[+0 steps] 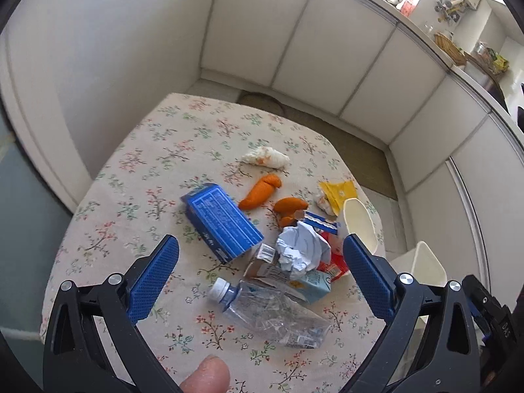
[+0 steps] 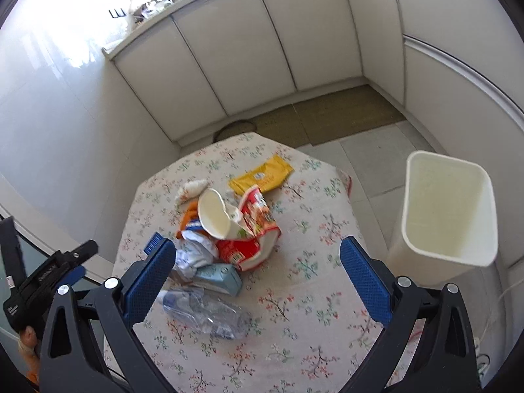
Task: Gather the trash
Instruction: 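Grasp the blue box with the left gripper while the right gripper approaches the white paper cup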
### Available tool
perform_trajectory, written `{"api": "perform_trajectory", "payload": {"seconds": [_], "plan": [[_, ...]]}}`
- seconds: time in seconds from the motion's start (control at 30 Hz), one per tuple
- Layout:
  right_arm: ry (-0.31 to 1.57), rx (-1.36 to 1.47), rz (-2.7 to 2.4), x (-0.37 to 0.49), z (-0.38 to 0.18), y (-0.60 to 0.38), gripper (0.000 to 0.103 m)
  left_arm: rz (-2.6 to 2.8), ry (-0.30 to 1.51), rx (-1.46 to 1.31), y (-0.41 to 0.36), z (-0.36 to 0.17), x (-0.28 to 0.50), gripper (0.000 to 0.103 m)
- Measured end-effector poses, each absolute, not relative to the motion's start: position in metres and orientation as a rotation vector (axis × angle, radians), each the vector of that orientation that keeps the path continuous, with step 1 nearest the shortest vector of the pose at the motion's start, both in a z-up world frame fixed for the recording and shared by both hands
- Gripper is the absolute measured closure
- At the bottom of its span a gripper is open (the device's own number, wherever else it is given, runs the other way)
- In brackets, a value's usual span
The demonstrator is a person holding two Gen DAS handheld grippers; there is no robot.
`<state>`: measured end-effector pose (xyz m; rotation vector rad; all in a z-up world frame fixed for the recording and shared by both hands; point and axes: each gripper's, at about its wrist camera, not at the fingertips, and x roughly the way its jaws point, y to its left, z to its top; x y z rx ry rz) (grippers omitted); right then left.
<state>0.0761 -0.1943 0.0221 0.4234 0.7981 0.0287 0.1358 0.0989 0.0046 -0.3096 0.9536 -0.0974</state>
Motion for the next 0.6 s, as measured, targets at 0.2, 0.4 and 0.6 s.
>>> {"api": "perform_trajectory", "payload": {"seconds": [0.2,0.4,0.6], "plan": [[0.842,0.407,0.051,0.114,-0.004,-0.194,0.006,-0.013,1.141,-0.377,0.107,-0.054,0.182,0.007],[0.948,0.44,0.057,0.141,-0.039,-0.2,0.006,0.061,1.205,-0.419,0.11,-0.096,0.222,0.007],[1.007,0.412,0.109,0.162,-0.048,-0.191,0.006,0.18,1.279,-0.482,0.118,-0.134,0.25,0.007]]}}
